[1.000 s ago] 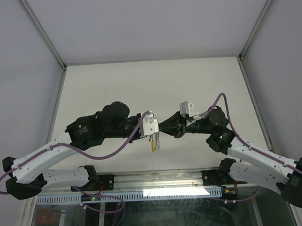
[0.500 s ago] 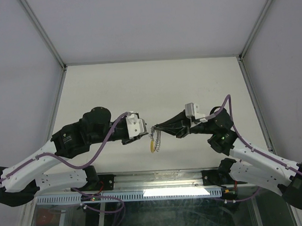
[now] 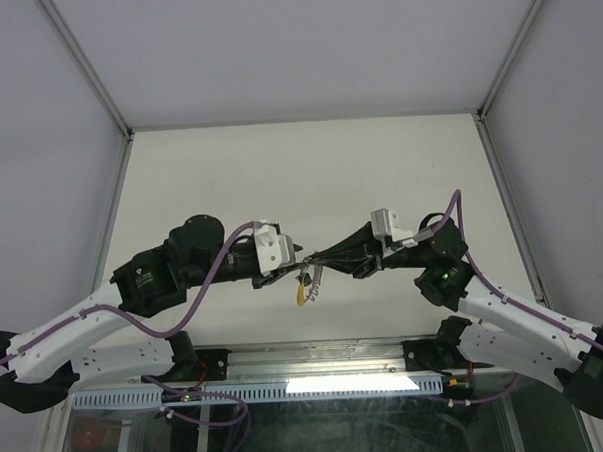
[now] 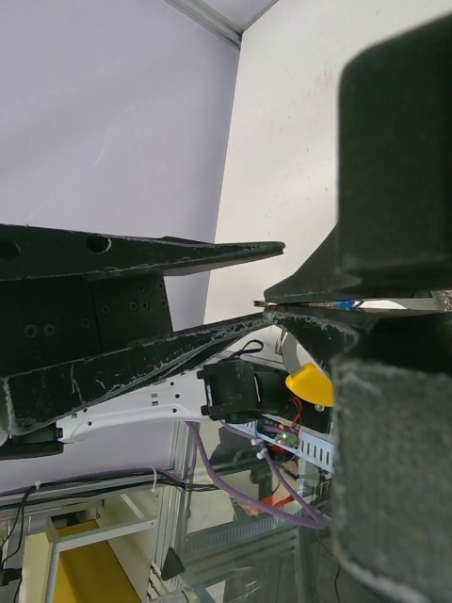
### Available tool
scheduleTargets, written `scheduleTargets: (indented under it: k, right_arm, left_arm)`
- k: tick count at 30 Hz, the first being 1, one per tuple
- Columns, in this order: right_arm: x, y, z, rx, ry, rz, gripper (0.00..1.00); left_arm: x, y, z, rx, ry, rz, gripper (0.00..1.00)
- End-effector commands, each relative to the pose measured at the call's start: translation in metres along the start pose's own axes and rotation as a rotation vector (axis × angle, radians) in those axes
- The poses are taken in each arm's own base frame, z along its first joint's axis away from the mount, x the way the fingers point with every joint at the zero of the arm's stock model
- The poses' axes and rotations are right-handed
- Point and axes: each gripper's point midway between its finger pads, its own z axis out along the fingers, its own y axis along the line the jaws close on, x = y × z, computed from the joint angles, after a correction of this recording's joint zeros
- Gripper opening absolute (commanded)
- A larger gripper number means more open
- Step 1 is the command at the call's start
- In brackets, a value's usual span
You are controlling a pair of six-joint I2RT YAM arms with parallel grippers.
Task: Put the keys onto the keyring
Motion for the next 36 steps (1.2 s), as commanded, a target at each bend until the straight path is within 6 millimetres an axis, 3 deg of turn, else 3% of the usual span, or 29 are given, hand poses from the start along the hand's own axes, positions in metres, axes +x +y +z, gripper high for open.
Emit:
scheduleTargets:
  k: [1,9,13,21,25,28,36]
  right_arm:
    - [-0.034,0.004,0.003,-0.028,-0.089,-0.067,0.0]
    - [-0.033,0.006,0.003,-0.038,-0.084,-0.066,0.0]
    - [-0.031,0.007,0.003,-0.042,-0.079,-0.064,0.0]
    - [-0.018,0.005,-0.001,-0.026,-0.007,-0.073,0.02]
    - [-0.013,0.001,-0.007,0.006,0.035,-0.097,0.21]
    - [-0.004,-0.003,-0.011,0.028,0.101,-0.102,0.29]
    - [0.021,-0.03,-0.022,0.206,0.21,-0.026,0.31]
  left_arm:
    - [-0.021,-0.005,0.007,0.041,-0.083,0.002,0.29]
    - [-0.022,-0.009,0.012,0.07,-0.085,0.005,0.16]
    - [-0.023,-0.01,0.014,0.08,-0.086,0.007,0.0]
    - [-0.022,-0.004,0.006,0.048,-0.055,0.021,0.0]
    - [-0.008,0.001,0.003,0.034,0.041,0.031,0.0]
    - [0.007,0.002,0.0,0.04,0.147,0.042,0.0]
    - [0.037,0.009,-0.008,0.042,0.381,0.057,0.0]
